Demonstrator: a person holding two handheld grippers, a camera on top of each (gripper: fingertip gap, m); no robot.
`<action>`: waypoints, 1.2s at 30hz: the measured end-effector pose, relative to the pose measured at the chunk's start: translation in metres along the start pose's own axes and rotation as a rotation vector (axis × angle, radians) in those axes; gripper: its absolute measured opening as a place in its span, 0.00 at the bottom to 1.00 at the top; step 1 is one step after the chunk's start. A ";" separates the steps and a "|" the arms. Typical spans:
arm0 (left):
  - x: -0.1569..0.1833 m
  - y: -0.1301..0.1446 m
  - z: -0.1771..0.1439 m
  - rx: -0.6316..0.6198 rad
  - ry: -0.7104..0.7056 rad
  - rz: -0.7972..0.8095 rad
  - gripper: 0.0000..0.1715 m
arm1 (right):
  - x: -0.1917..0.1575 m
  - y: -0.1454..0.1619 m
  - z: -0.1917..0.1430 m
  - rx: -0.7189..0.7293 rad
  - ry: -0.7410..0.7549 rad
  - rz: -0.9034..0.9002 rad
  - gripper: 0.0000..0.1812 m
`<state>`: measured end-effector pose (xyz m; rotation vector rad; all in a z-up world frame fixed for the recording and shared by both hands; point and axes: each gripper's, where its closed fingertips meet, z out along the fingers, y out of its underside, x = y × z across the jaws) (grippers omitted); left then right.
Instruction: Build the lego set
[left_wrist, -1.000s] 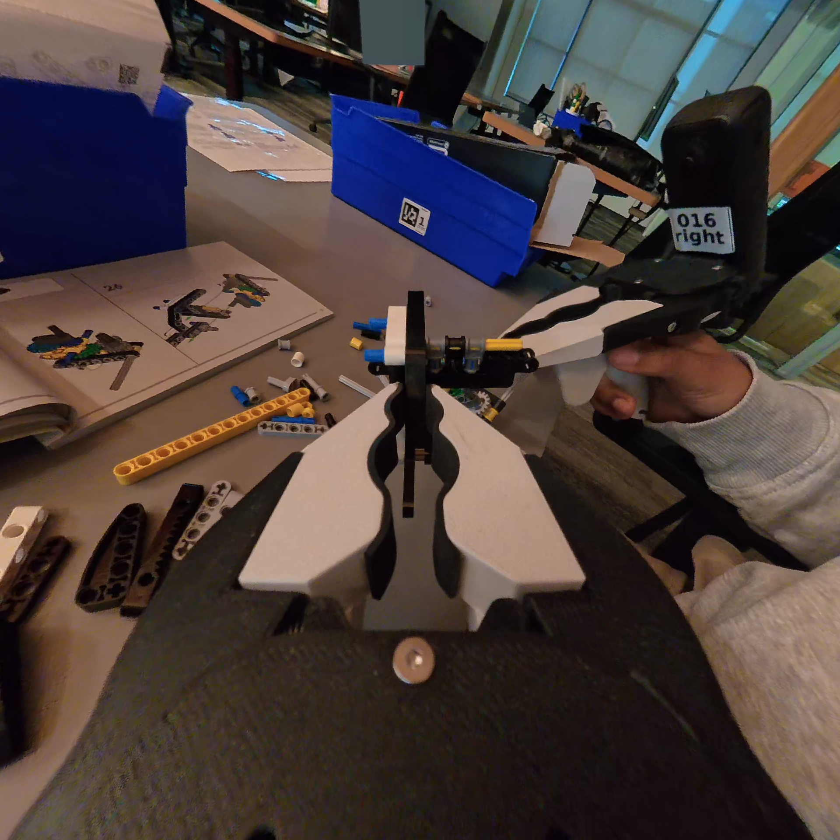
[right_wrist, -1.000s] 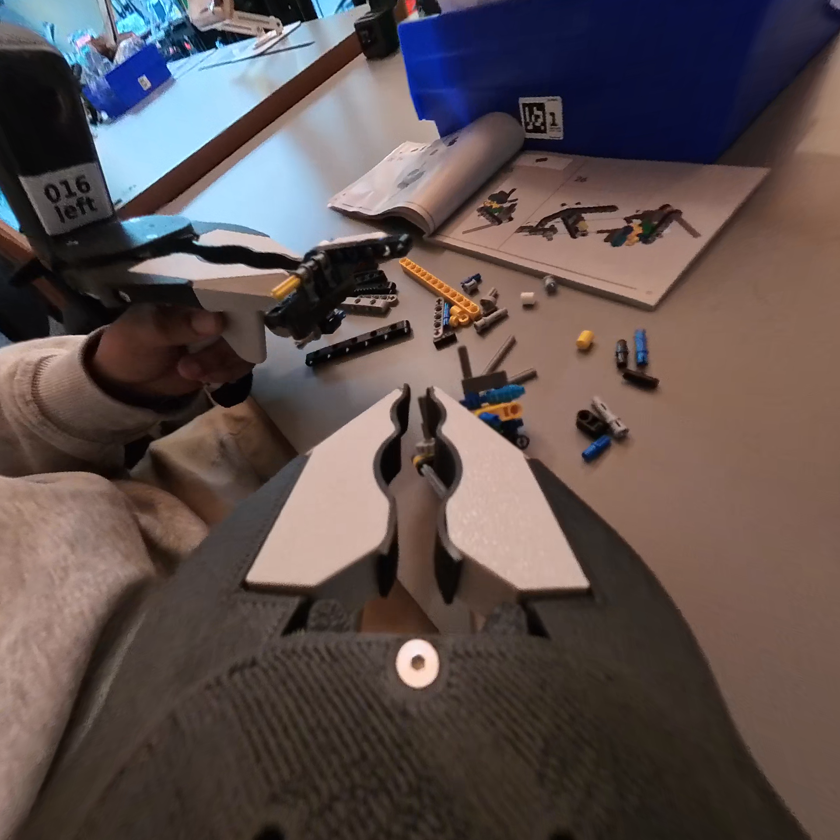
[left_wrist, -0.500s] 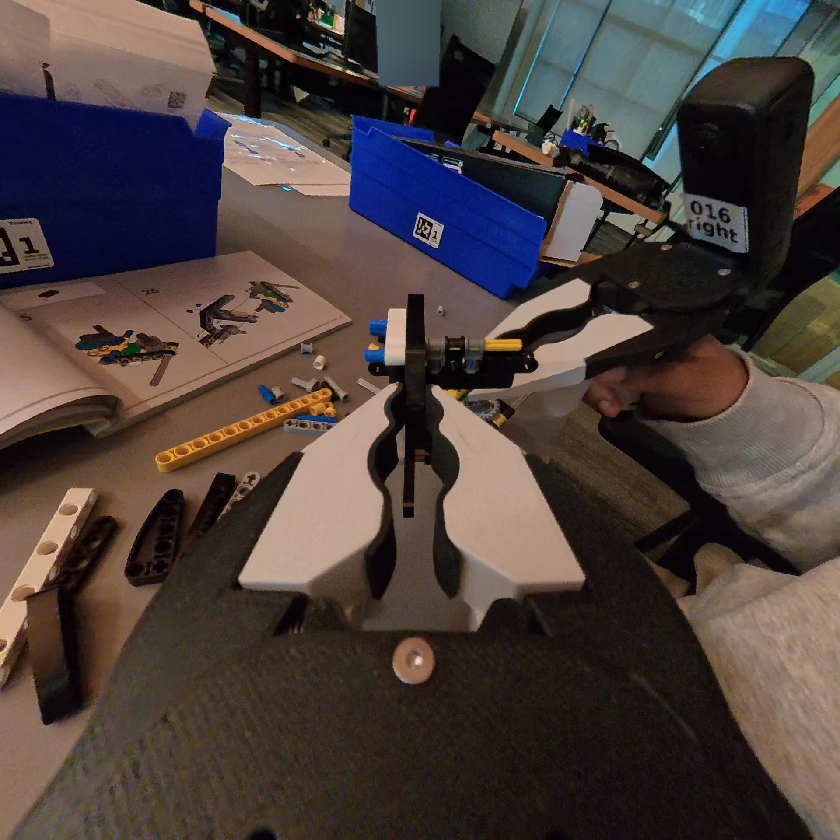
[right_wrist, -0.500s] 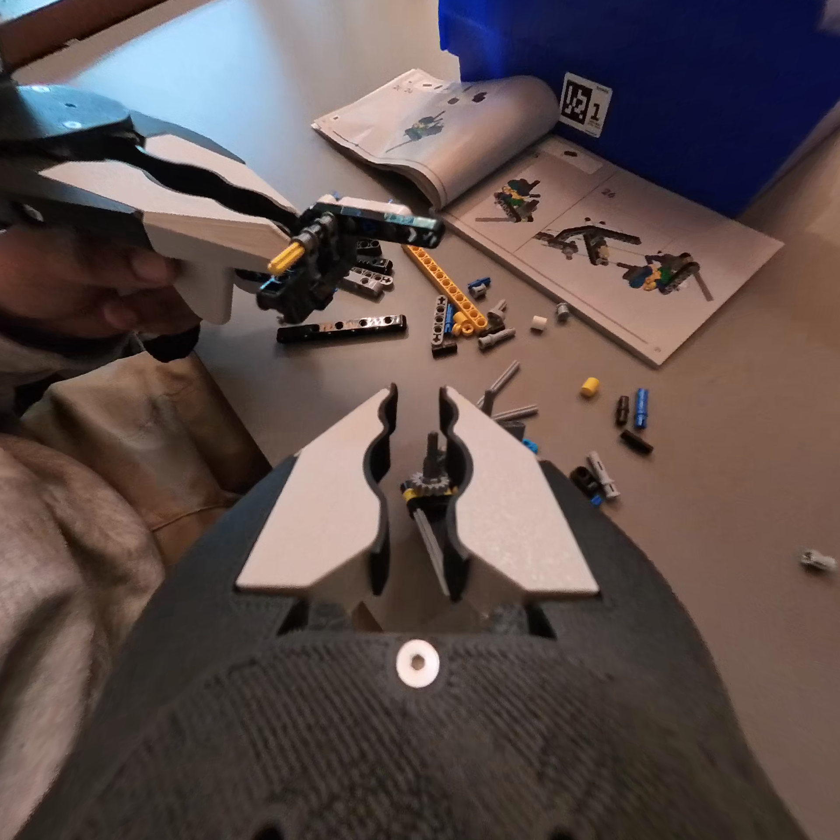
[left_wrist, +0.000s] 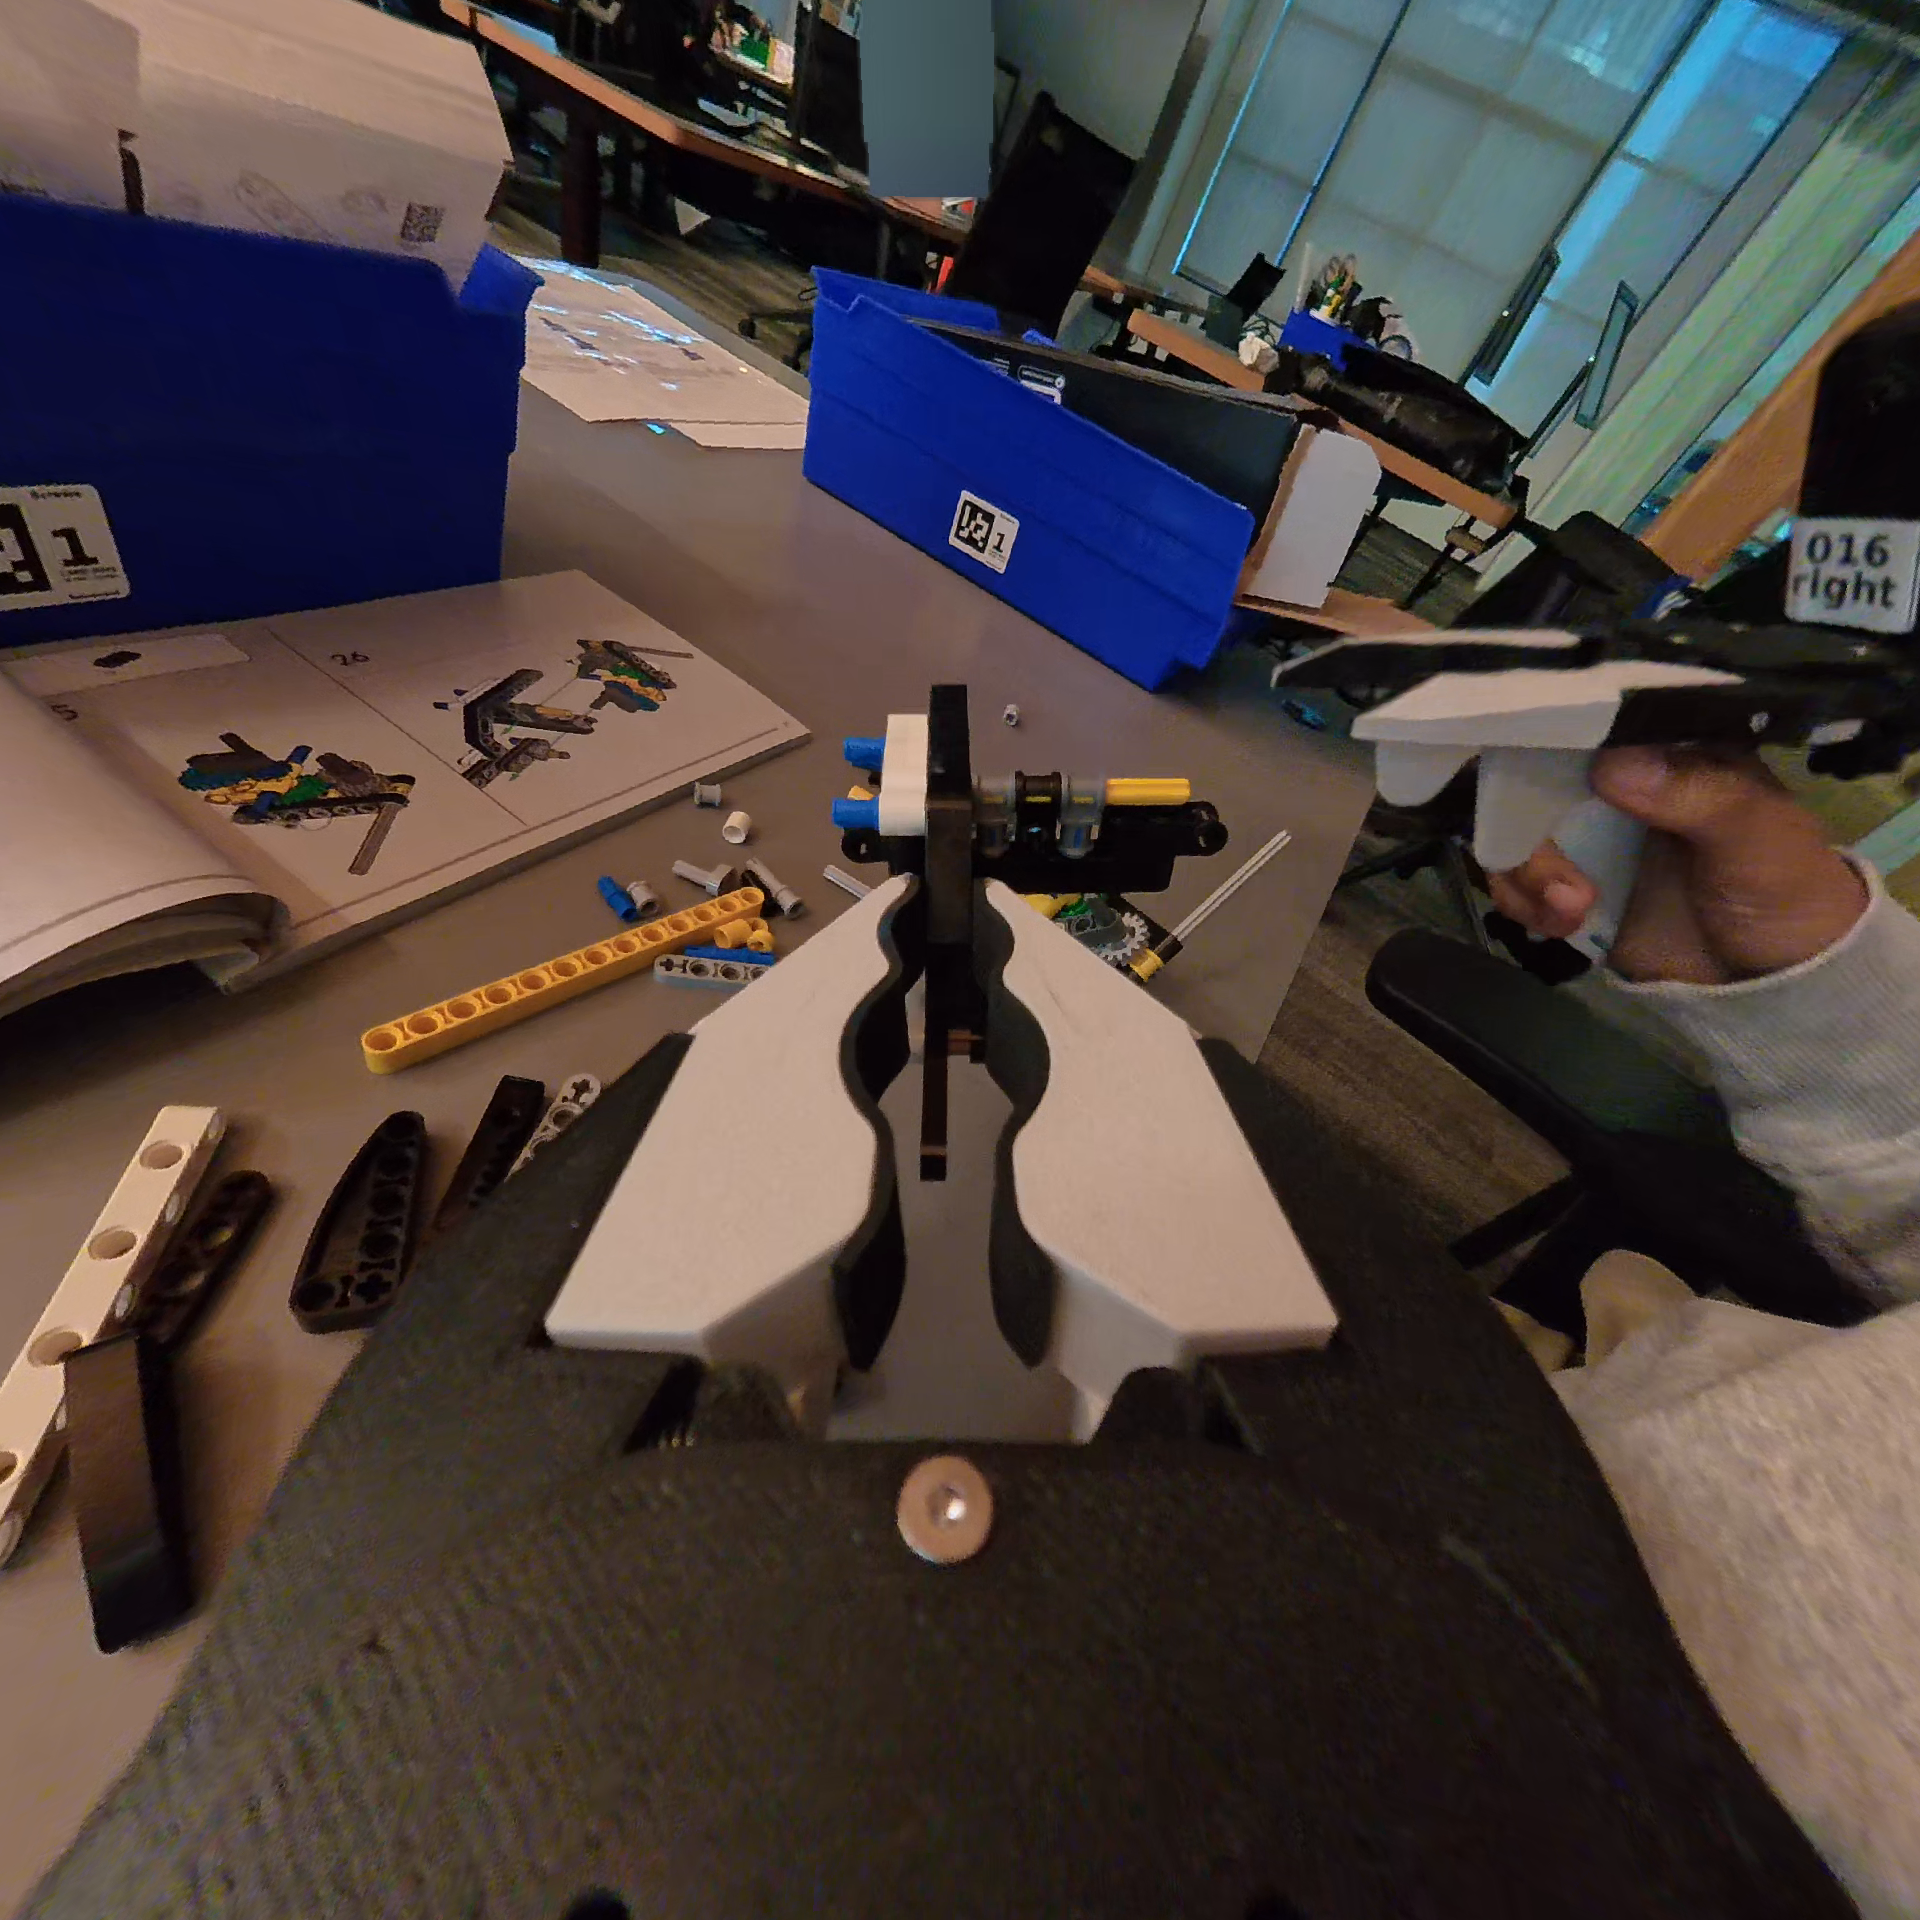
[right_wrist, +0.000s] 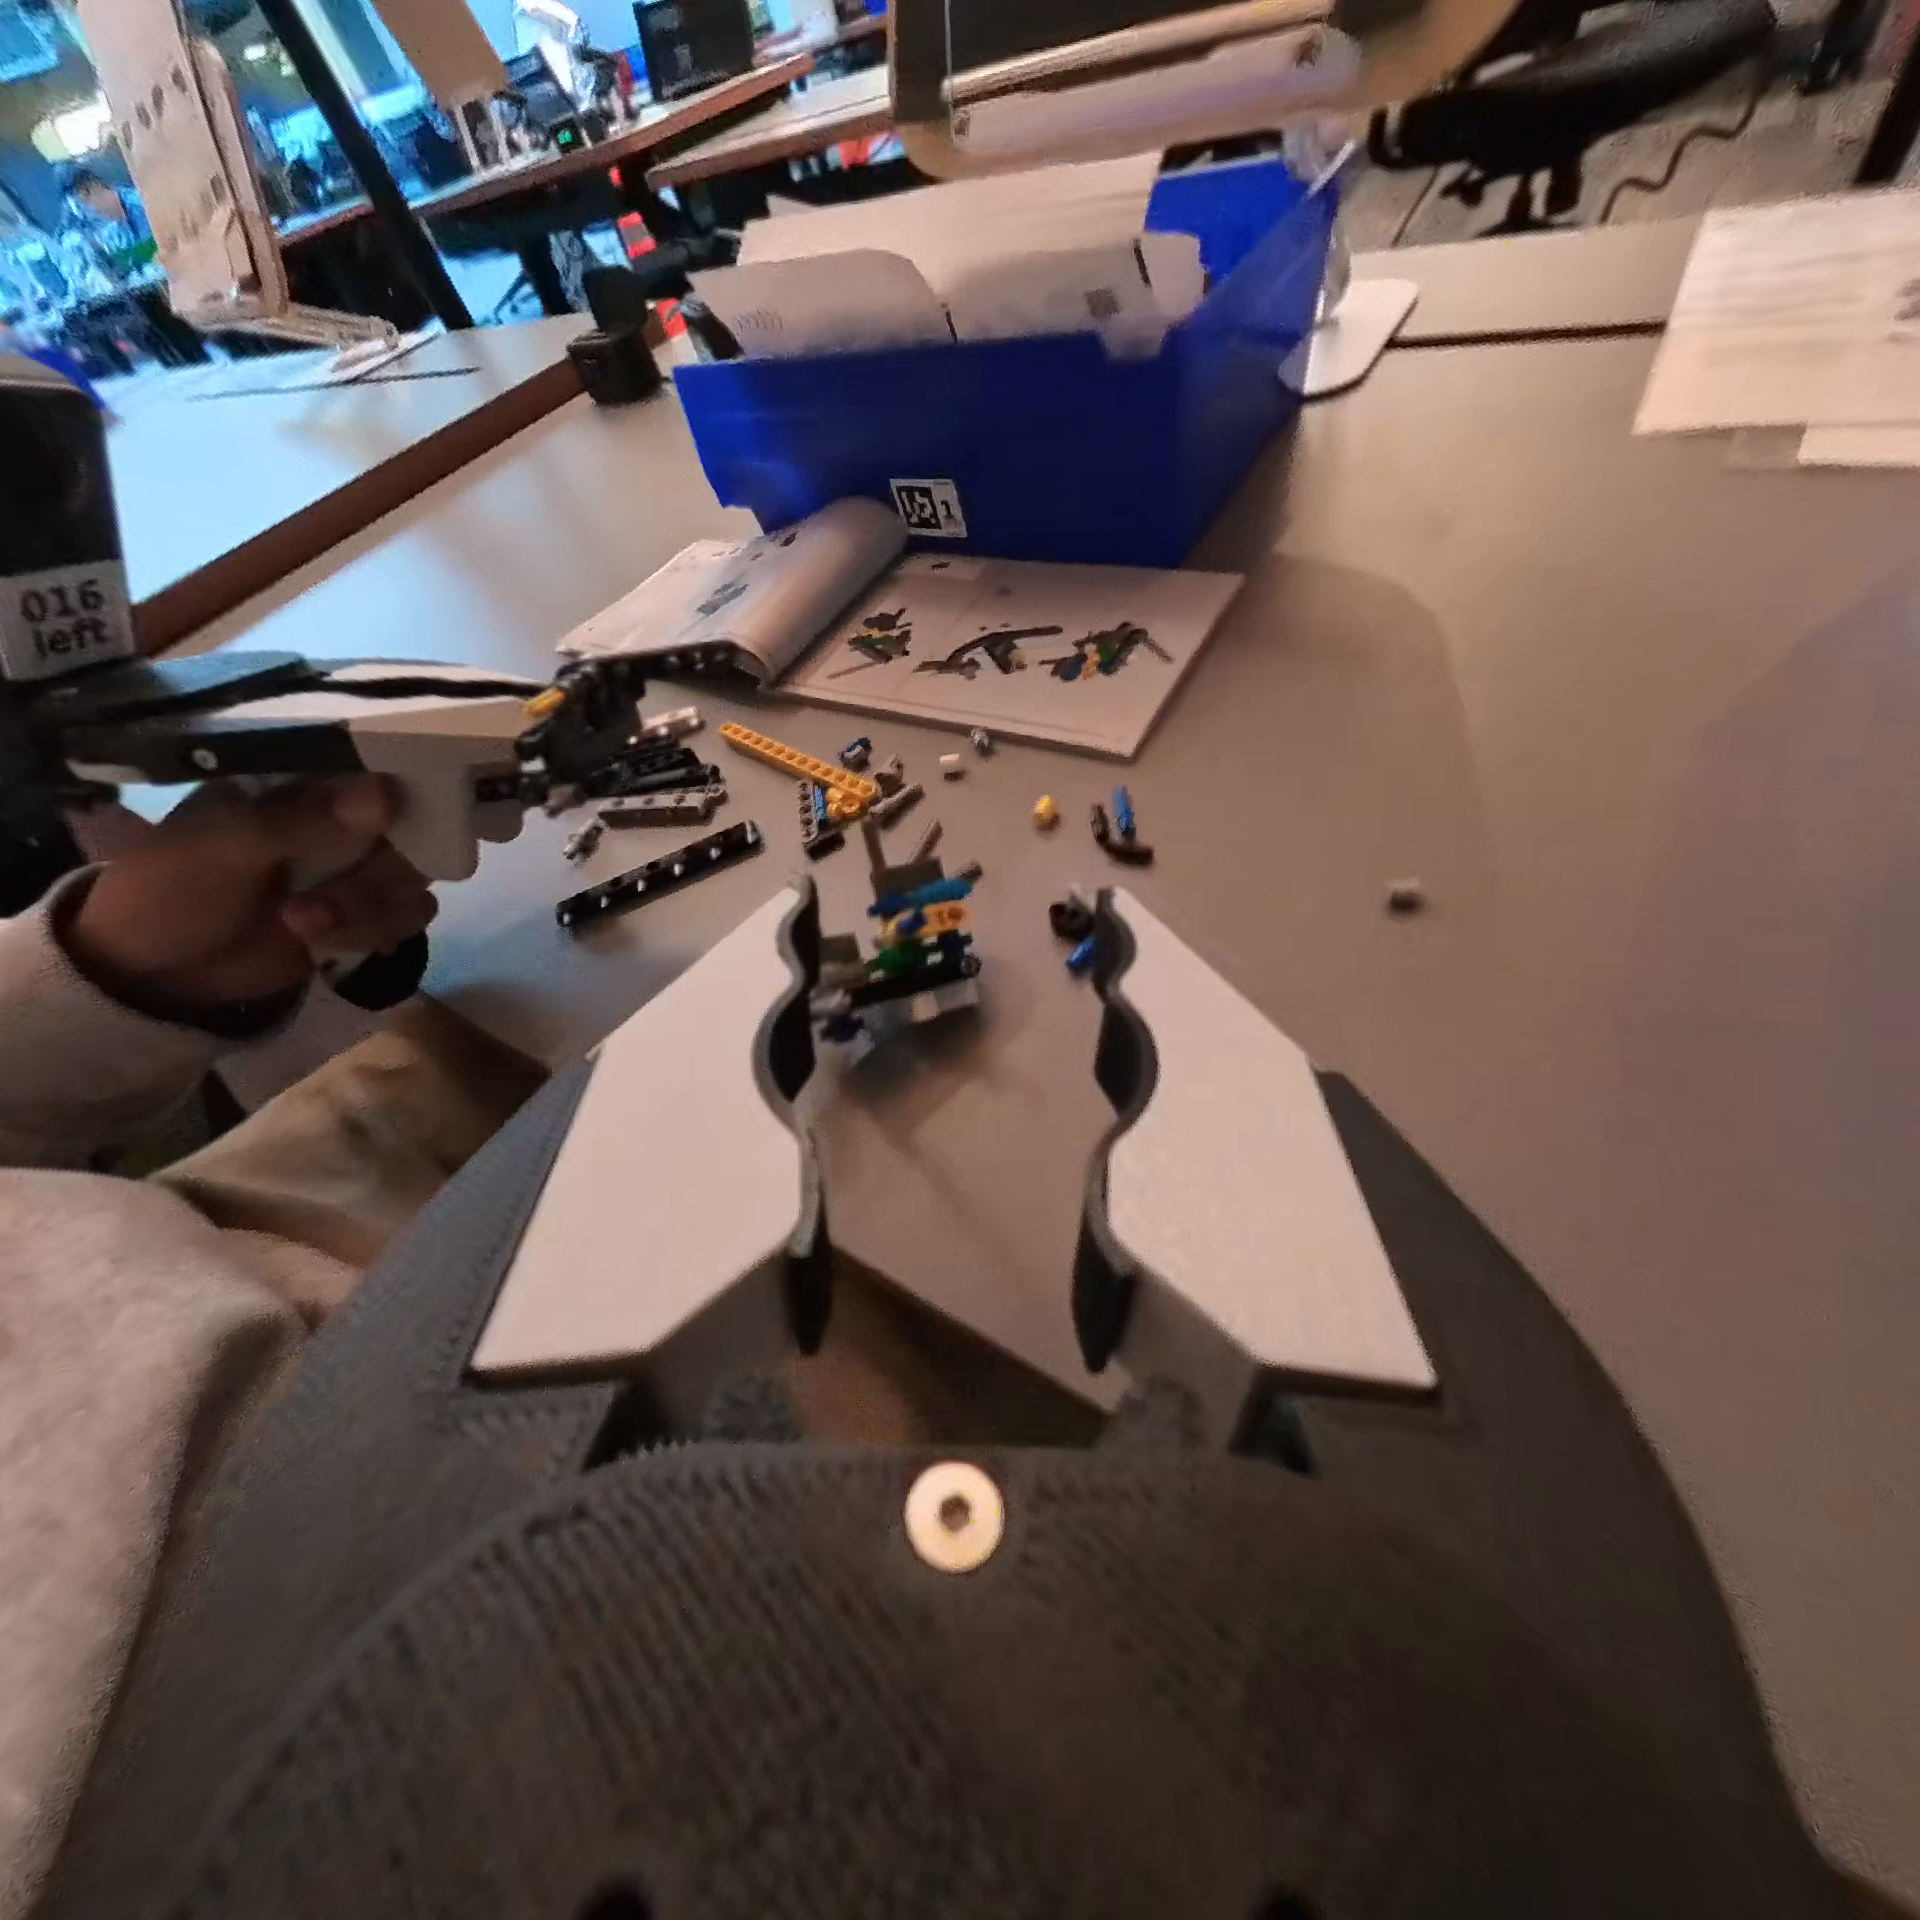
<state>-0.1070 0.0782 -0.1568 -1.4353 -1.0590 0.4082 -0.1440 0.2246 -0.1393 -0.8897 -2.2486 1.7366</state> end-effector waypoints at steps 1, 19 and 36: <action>0.000 0.001 0.000 -0.001 0.001 -0.001 0.03 | -0.002 0.007 -0.003 -0.001 0.001 0.027 0.29; 0.001 0.005 0.003 -0.009 -0.006 0.011 0.03 | -0.022 0.073 0.028 -0.240 0.405 -0.845 0.24; 0.000 0.005 0.003 -0.010 0.003 0.000 0.03 | -0.030 0.075 0.052 -0.148 0.332 -0.528 0.29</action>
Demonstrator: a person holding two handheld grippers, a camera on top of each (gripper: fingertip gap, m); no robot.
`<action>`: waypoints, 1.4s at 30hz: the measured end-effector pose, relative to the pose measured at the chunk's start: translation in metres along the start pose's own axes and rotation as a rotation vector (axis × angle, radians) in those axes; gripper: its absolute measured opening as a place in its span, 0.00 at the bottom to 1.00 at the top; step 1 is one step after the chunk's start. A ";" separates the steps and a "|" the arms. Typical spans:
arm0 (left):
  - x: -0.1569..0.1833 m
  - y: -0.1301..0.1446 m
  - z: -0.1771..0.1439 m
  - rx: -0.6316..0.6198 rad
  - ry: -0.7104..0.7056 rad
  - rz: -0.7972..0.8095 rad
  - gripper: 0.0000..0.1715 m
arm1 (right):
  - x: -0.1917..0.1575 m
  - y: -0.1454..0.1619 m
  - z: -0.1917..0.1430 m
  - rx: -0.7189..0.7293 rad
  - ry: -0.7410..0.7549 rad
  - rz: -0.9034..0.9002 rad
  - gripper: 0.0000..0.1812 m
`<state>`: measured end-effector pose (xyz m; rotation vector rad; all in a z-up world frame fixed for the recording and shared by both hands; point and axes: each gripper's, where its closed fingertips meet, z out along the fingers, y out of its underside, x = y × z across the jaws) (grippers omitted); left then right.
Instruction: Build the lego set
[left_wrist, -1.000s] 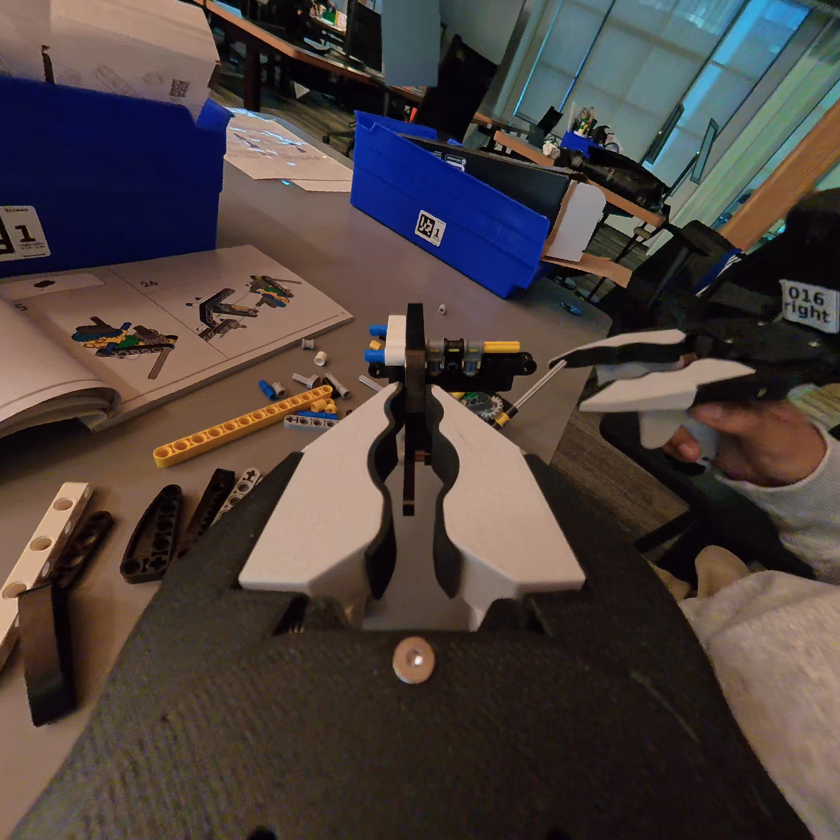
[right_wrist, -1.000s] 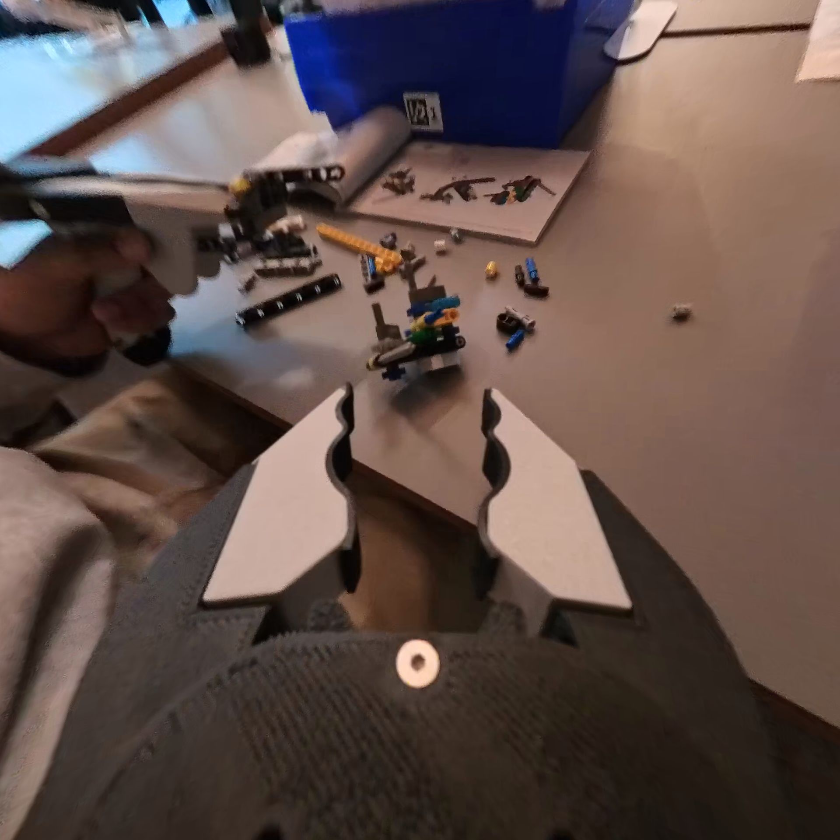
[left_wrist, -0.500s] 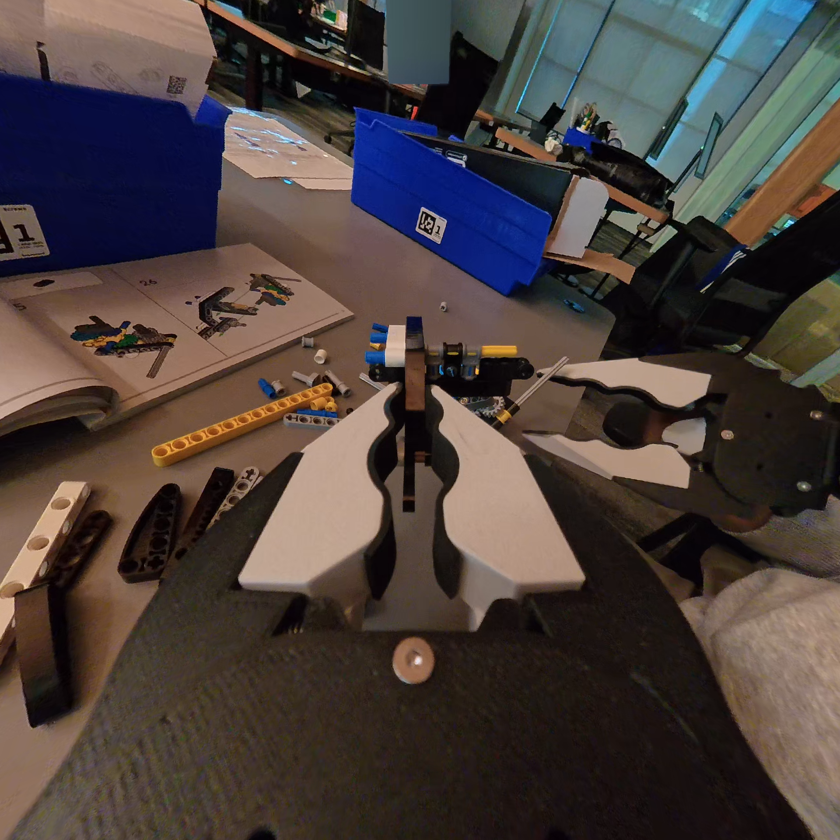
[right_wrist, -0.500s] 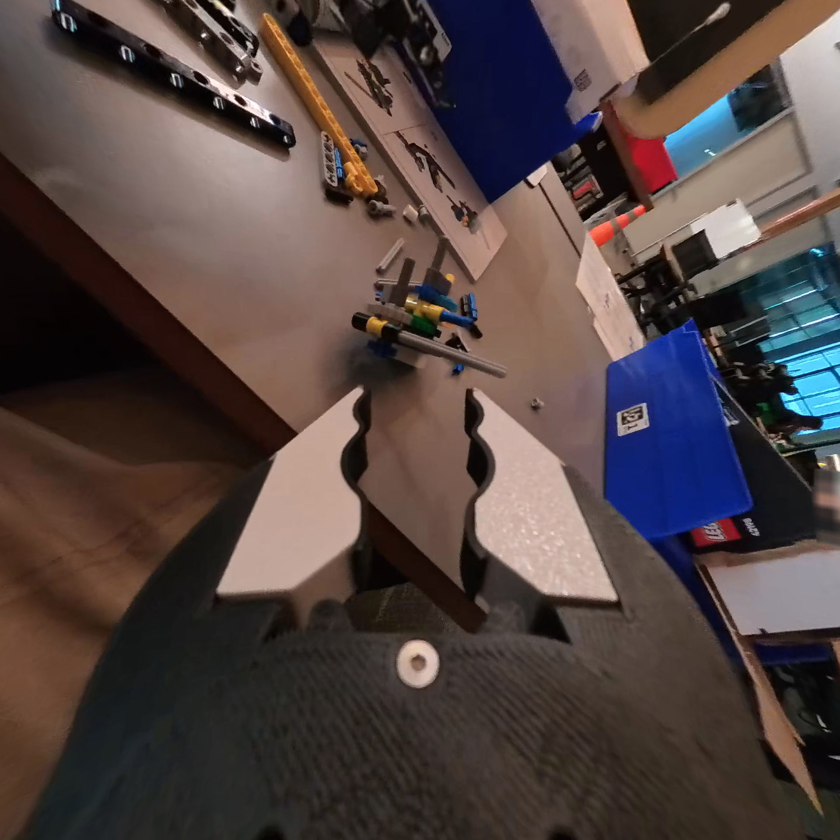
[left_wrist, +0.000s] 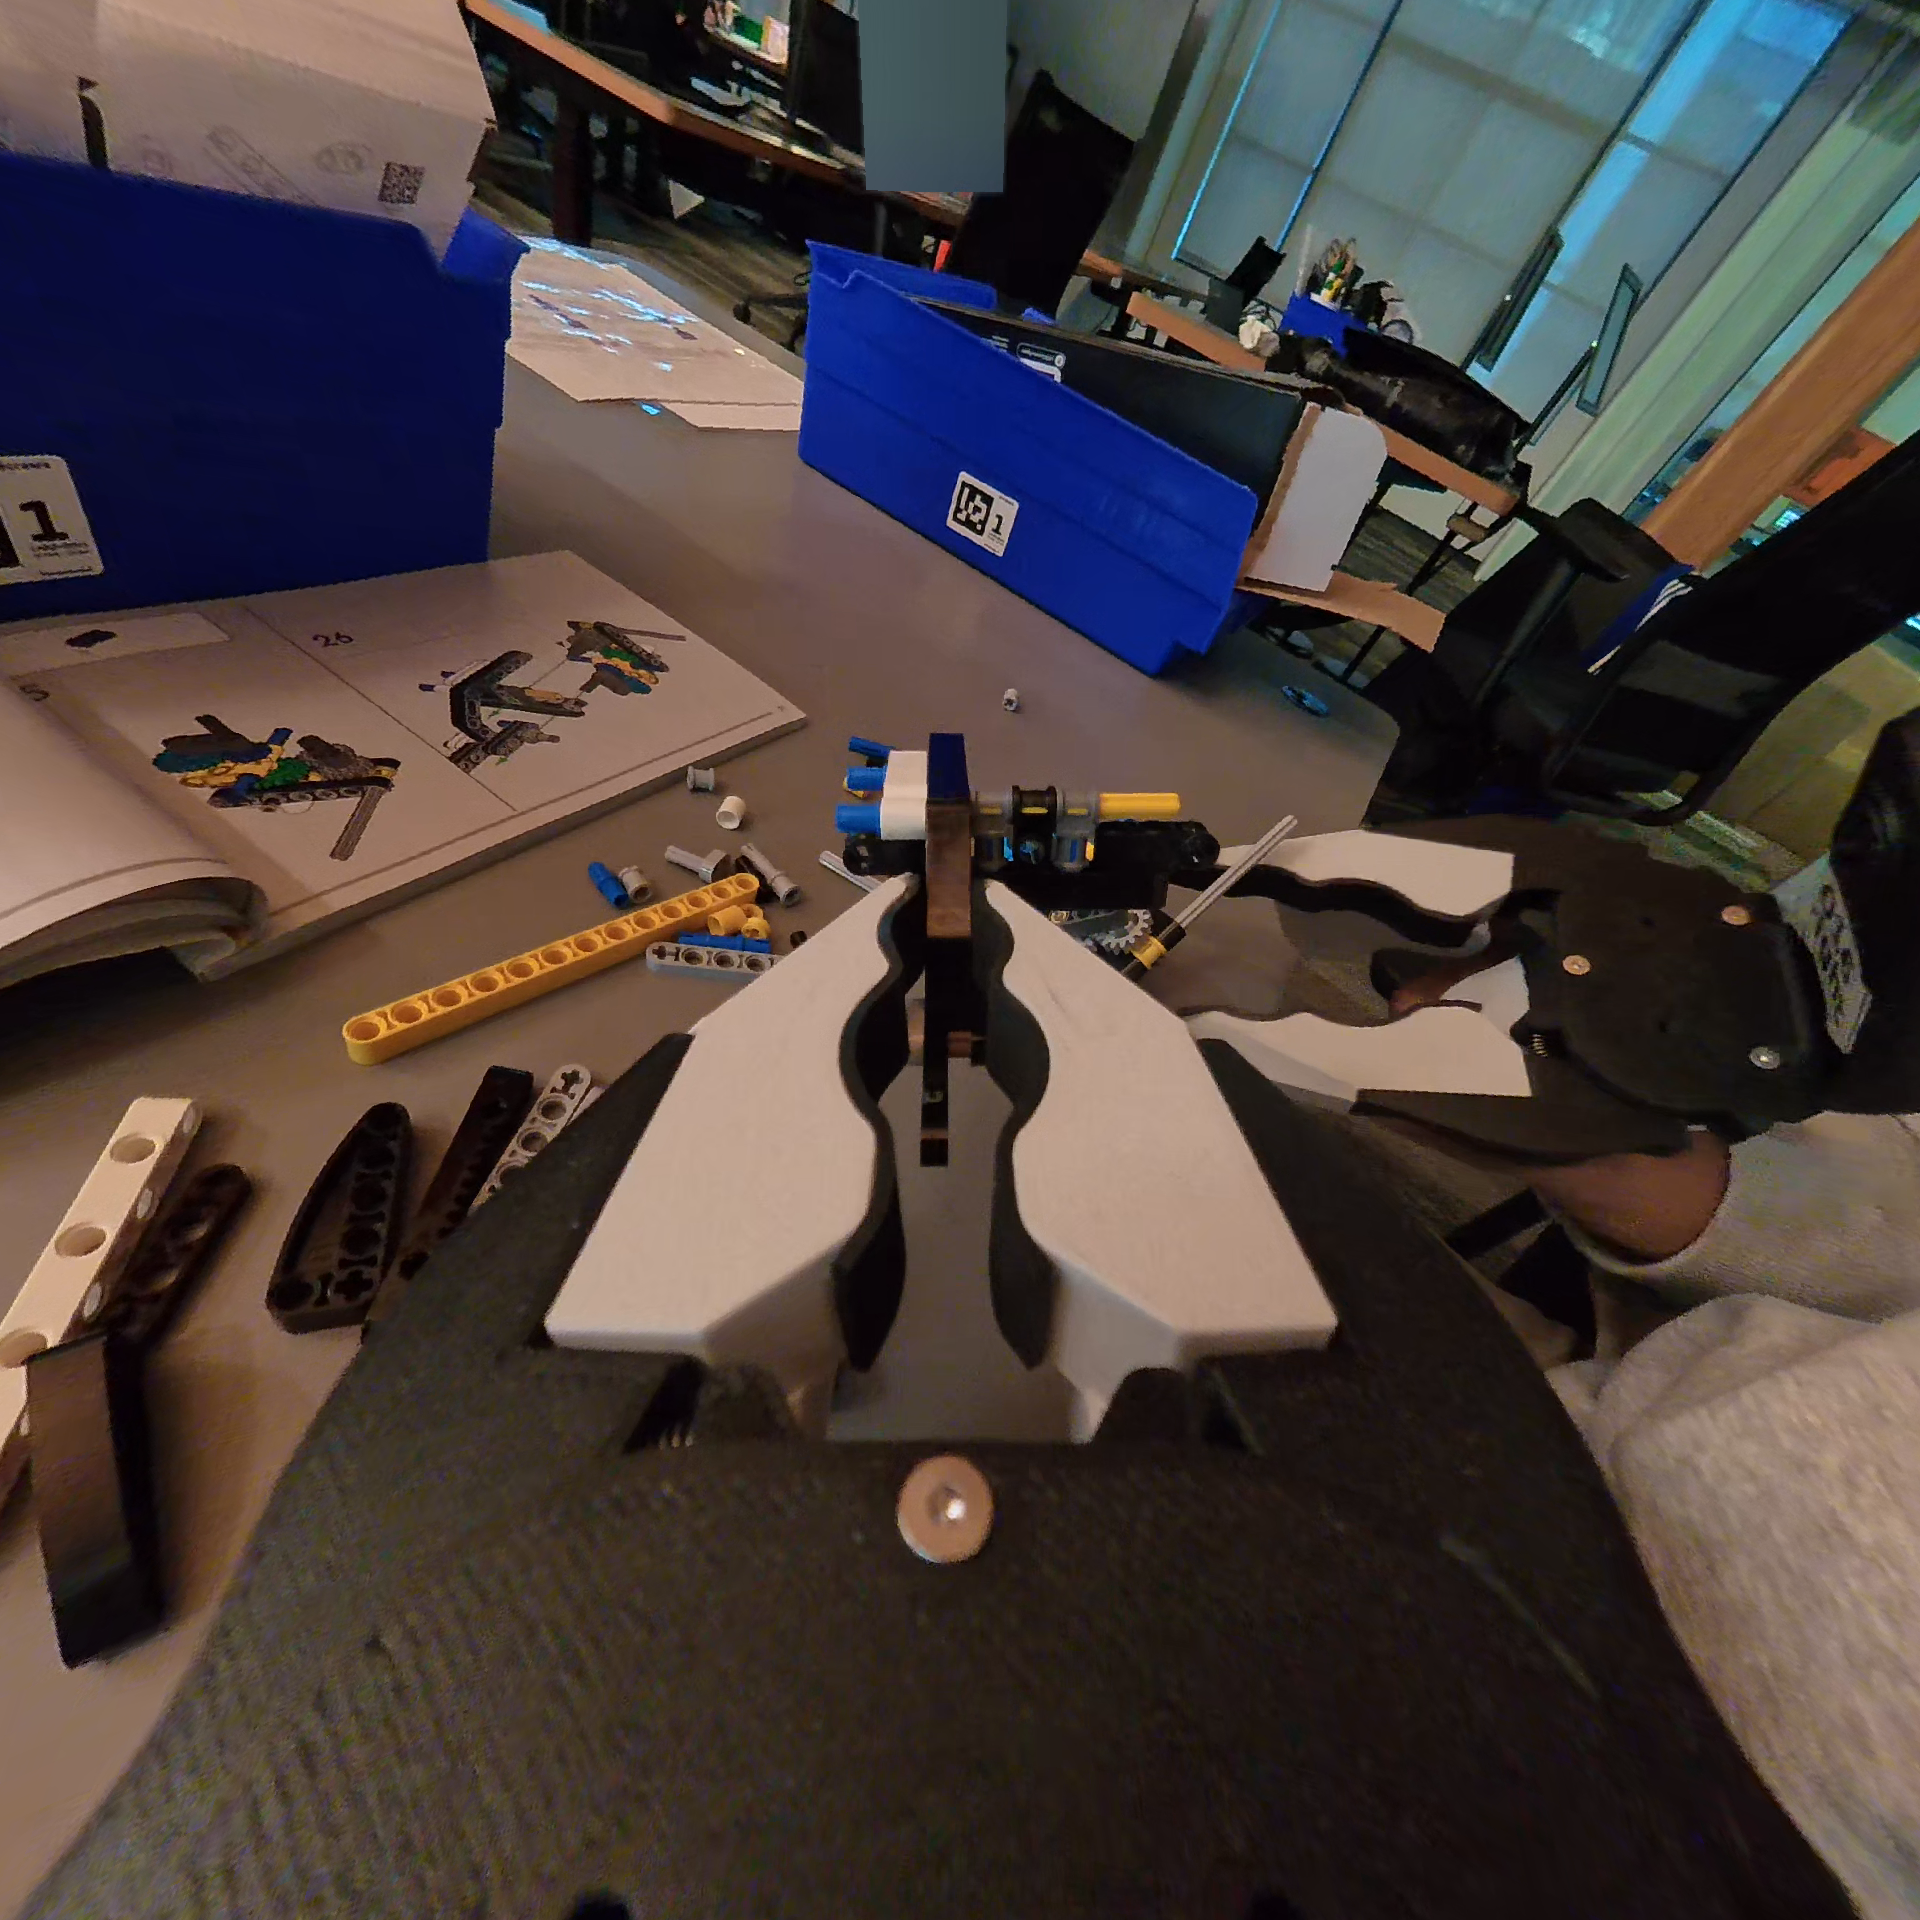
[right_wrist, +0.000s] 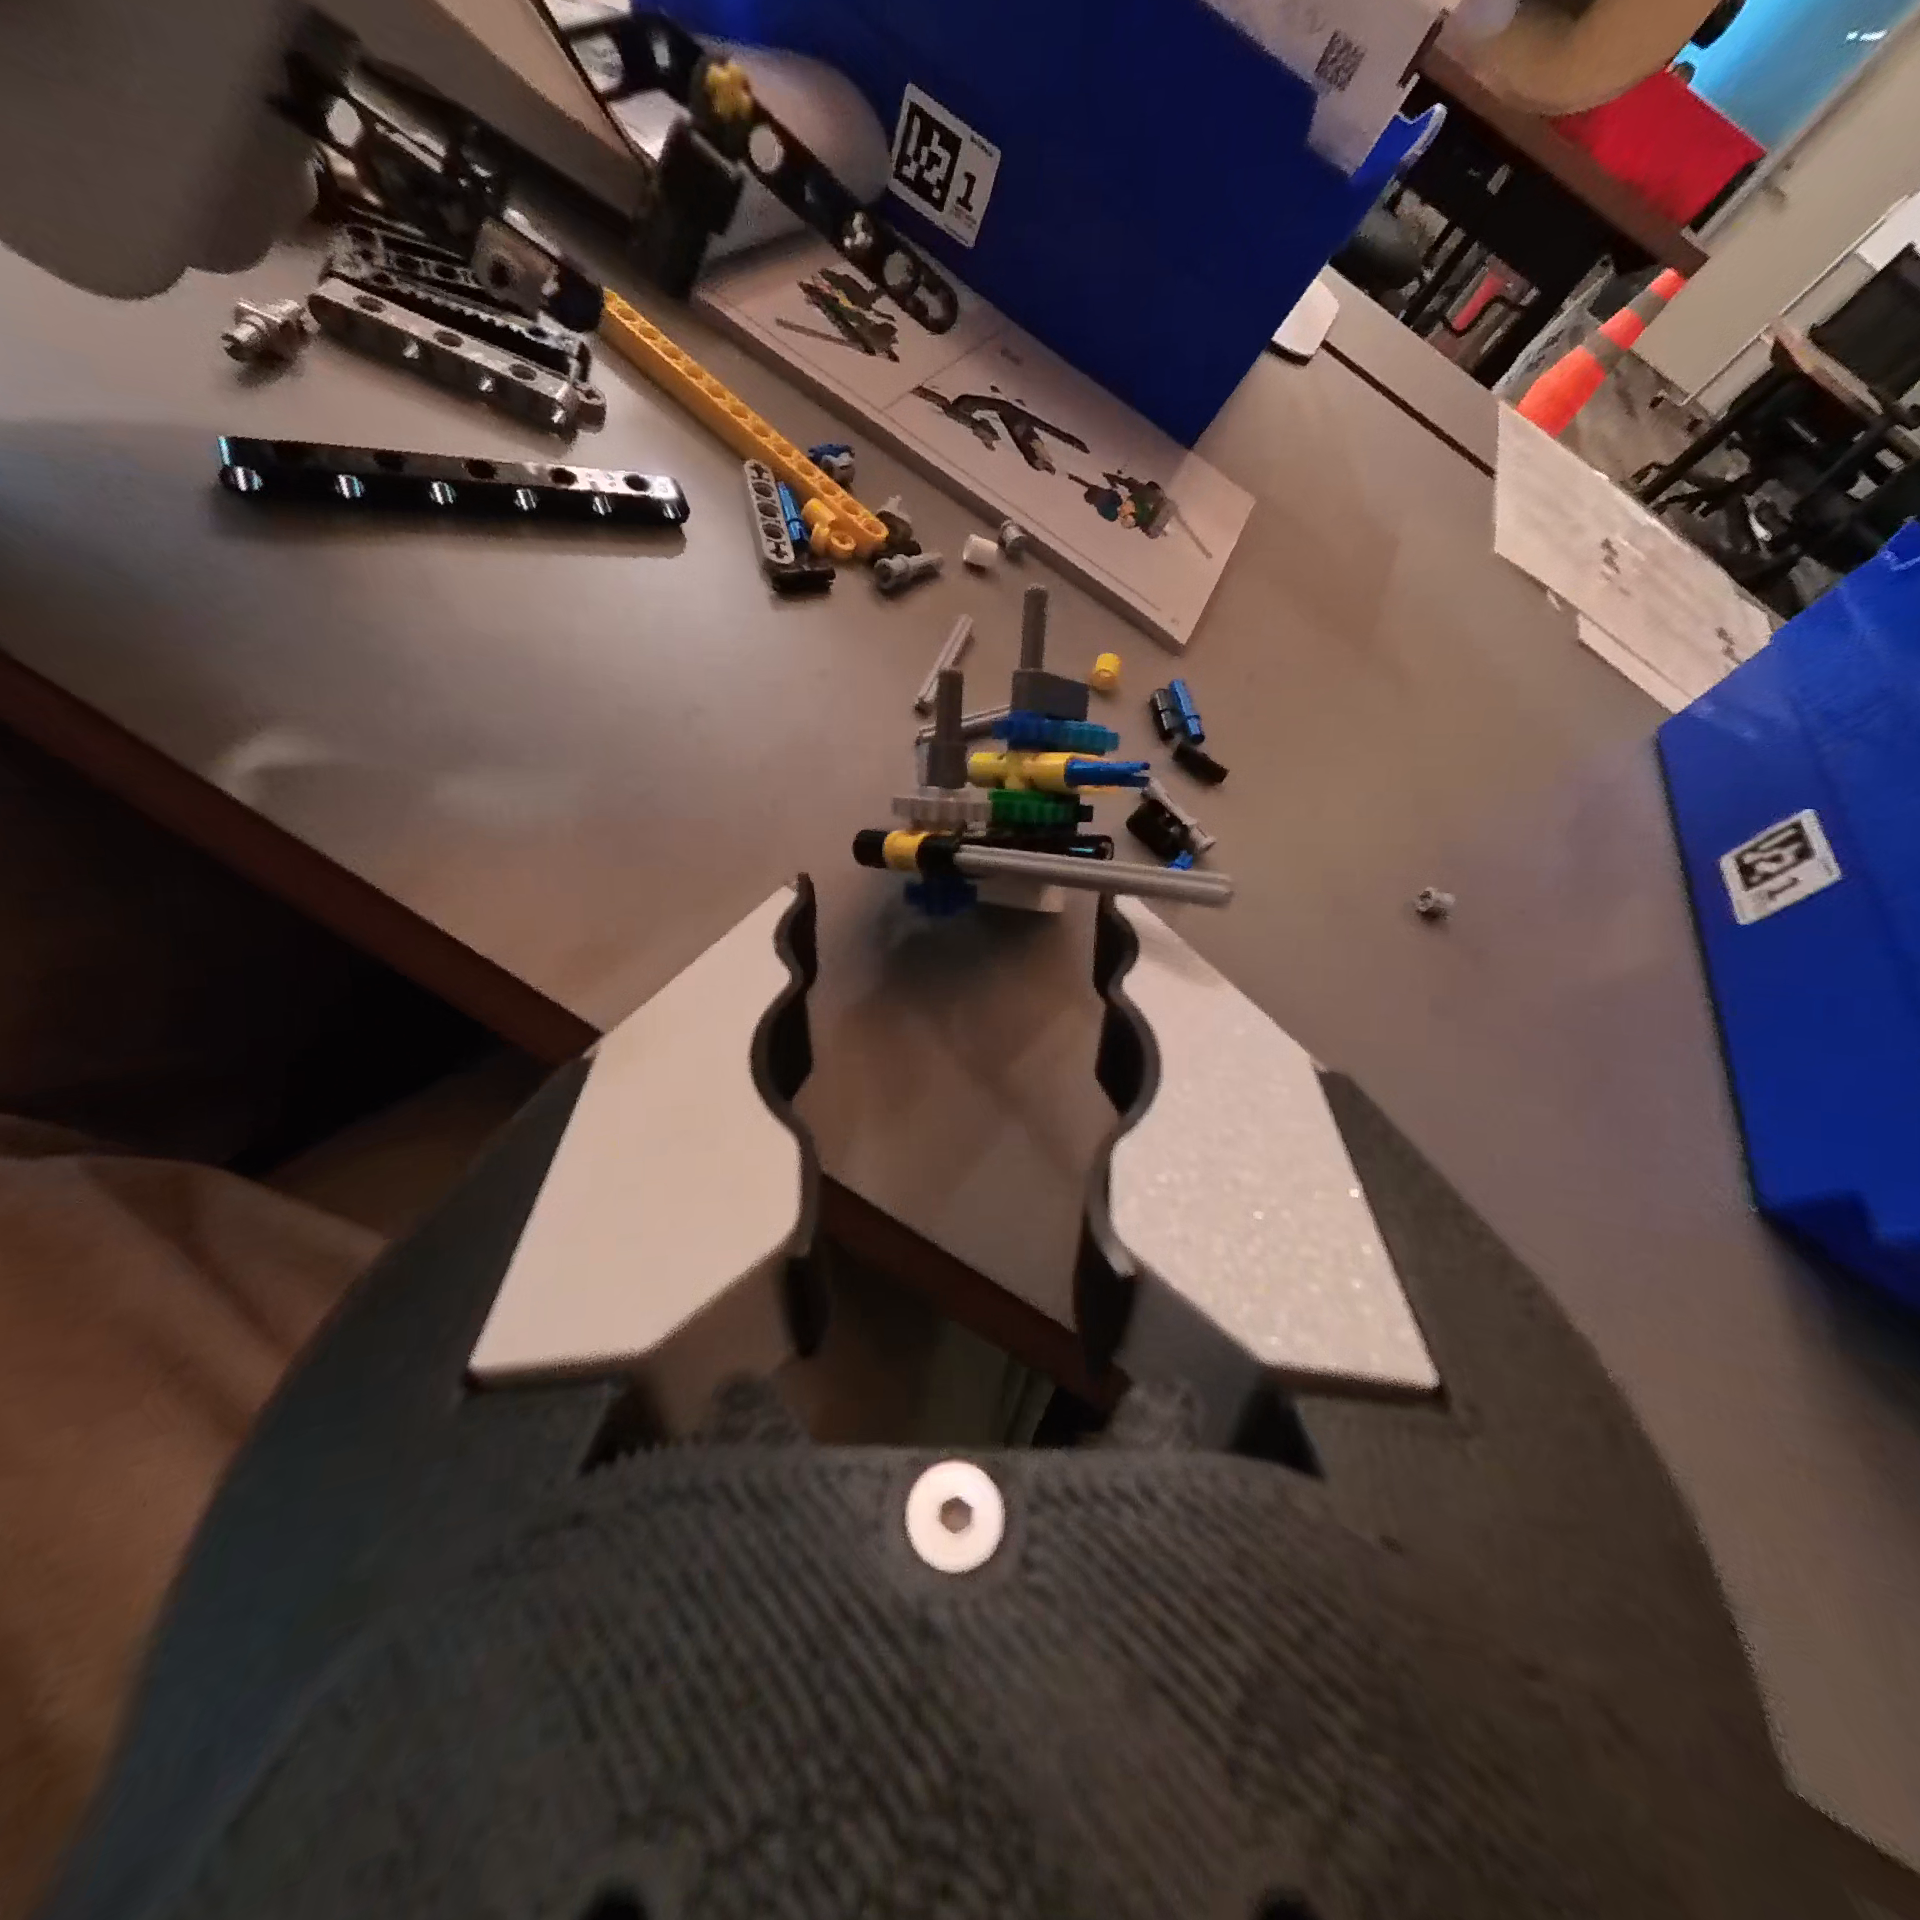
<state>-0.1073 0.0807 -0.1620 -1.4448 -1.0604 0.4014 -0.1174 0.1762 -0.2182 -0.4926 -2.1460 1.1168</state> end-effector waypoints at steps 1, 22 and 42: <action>0.000 0.000 0.000 0.001 0.000 0.000 0.03 | -0.001 0.000 0.001 0.006 -0.001 0.006 0.29; -0.001 -0.001 -0.001 0.001 0.009 -0.005 0.03 | -0.003 -0.018 0.001 0.112 0.023 -0.072 0.12; 0.027 0.027 0.013 -0.146 0.115 -0.027 0.03 | -0.005 -0.033 -0.019 0.215 -0.426 0.377 0.06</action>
